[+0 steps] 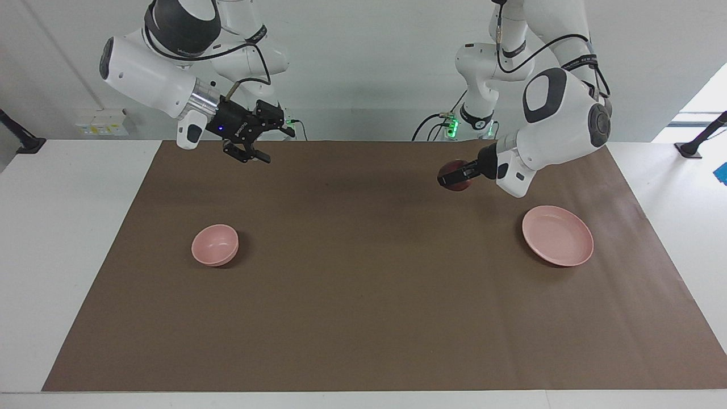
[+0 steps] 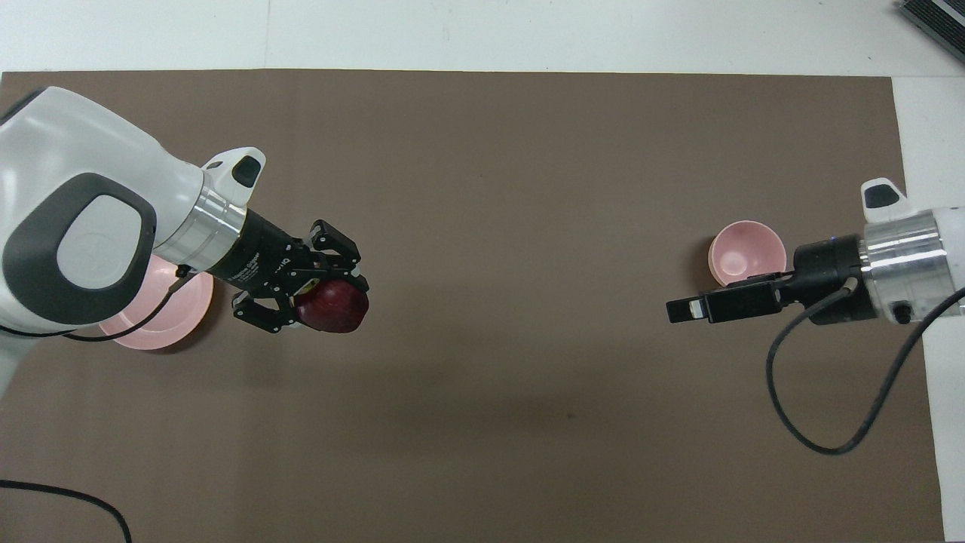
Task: Move apple from plate to bowl
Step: 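Lift the apple with the left gripper while the right gripper advances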
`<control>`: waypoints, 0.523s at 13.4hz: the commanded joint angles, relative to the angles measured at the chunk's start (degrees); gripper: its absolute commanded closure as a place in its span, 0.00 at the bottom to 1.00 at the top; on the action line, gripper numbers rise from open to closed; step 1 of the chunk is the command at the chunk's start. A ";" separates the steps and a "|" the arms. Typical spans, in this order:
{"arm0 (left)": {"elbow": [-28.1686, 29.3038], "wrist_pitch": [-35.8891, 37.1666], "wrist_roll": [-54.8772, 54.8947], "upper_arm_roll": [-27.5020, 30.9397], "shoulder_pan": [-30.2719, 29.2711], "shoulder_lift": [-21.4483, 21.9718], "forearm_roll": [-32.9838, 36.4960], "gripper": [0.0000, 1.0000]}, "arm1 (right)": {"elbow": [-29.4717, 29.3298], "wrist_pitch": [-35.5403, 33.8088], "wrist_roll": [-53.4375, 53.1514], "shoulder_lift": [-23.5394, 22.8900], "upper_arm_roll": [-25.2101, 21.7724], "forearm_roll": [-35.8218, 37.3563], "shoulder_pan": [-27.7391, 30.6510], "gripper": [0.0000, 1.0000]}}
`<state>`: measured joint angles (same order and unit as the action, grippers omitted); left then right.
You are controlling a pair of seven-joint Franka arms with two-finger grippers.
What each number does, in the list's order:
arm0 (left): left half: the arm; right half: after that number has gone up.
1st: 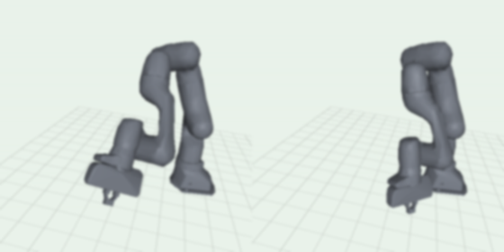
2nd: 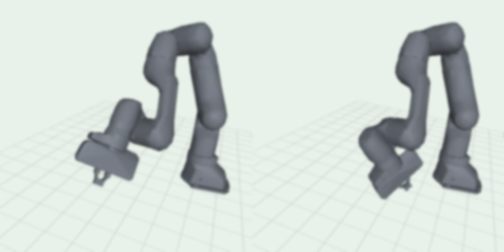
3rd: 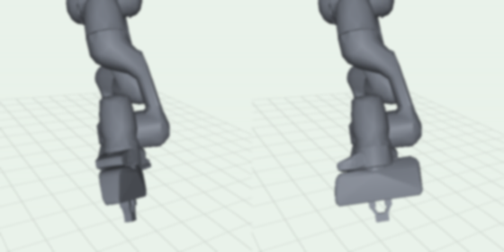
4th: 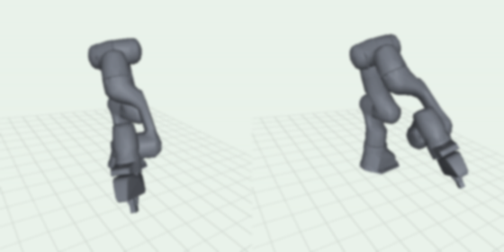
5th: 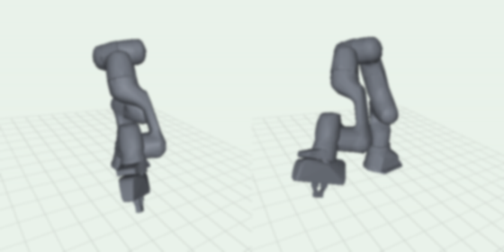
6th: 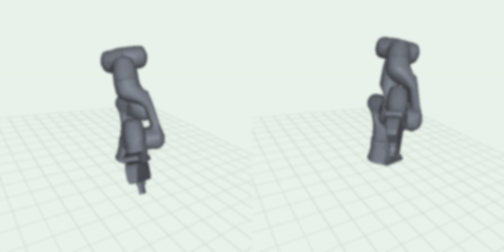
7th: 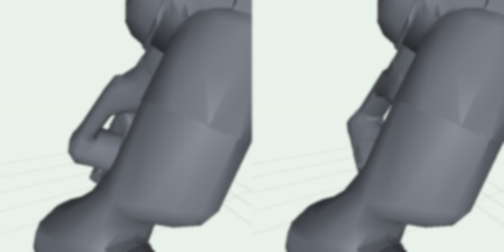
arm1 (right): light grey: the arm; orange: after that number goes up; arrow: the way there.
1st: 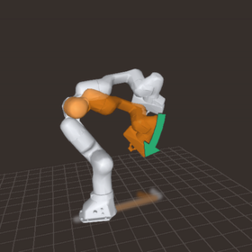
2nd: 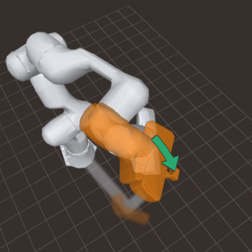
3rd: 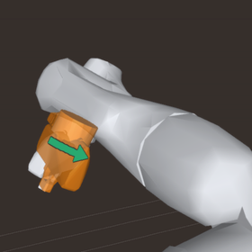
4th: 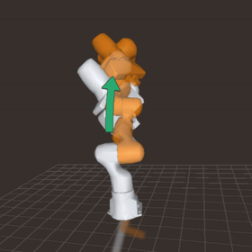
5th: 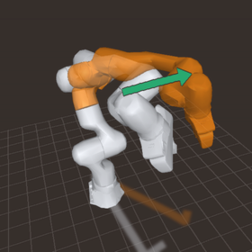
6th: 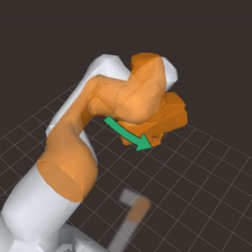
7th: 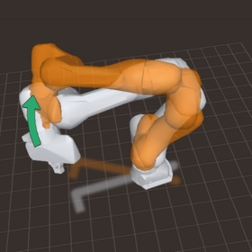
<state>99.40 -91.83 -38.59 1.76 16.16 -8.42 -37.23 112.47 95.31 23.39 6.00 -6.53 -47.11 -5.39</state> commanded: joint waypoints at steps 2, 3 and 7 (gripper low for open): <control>0.70 -4.74 -13.22 -2.36 1.50 0.86 -7.93 1.00 | 4.25 -0.82 6.05 -1.07 0.20 -8.86 2.05 0.00; 0.96 -6.58 -15.18 -3.50 1.50 0.69 -10.39 1.00 | 4.51 -1.09 5.79 -1.34 0.20 -11.83 2.05 0.00; 1.67 -14.50 -15.64 -5.36 4.57 -0.80 -24.79 1.00 | 7.50 -1.61 0.54 -1.34 0.20 -19.33 1.35 0.00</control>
<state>99.81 -102.90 -53.16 -4.03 18.23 -8.95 -56.39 118.39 94.54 26.94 3.93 -6.54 -63.72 -4.11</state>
